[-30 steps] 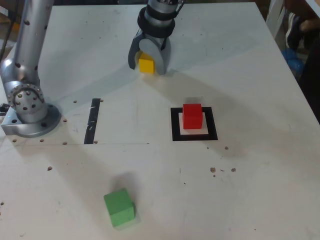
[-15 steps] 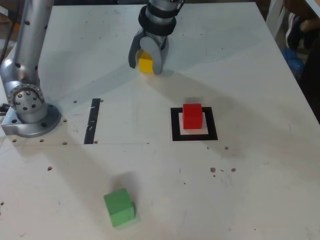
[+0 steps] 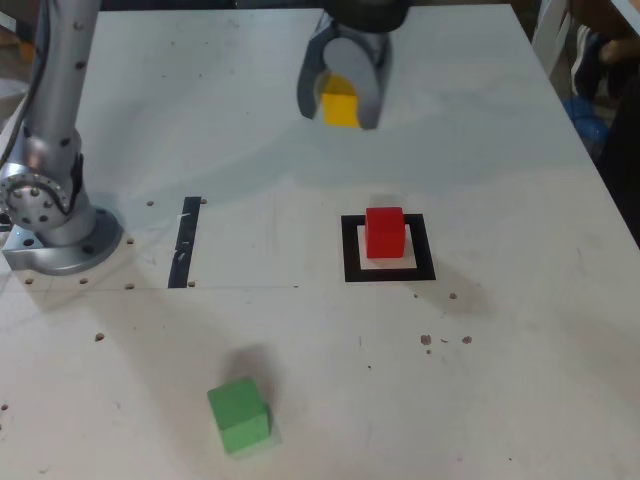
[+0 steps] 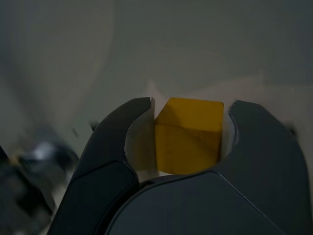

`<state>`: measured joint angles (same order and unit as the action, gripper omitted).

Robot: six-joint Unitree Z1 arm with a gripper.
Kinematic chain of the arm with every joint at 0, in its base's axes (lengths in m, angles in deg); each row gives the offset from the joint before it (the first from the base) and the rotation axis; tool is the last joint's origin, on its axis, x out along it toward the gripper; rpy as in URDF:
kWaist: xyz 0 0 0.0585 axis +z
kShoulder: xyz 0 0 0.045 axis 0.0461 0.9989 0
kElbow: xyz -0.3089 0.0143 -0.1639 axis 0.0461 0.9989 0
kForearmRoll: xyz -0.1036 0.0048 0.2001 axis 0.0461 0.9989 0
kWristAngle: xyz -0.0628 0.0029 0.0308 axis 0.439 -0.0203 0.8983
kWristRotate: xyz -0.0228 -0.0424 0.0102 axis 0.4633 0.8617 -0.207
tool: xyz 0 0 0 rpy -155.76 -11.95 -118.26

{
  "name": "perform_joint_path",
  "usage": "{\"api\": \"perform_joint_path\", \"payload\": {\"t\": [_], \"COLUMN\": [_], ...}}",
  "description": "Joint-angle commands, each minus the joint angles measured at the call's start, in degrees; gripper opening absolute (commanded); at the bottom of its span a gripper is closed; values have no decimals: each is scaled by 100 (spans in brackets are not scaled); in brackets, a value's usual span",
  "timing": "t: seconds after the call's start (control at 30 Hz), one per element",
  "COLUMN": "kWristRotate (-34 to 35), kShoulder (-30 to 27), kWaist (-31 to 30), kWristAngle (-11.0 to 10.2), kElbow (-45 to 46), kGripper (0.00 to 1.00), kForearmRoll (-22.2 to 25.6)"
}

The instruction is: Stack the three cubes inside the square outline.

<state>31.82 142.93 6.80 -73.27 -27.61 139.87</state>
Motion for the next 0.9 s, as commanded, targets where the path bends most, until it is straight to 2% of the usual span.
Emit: {"api": "perform_joint_path", "payload": {"t": [0.0,0.13,0.33,0.87], "kWristRotate": [659,1454,2047,2384], "kShoulder": [94,167,282,860], "kWaist": [-305,-764,-1081,-1093], "kWristAngle": [150,434,638,705], "kElbow": [-153,-189,-208,-244], "kGripper": [9,9,9,10], "kForearmRoll": [59,69,40,-191]}}
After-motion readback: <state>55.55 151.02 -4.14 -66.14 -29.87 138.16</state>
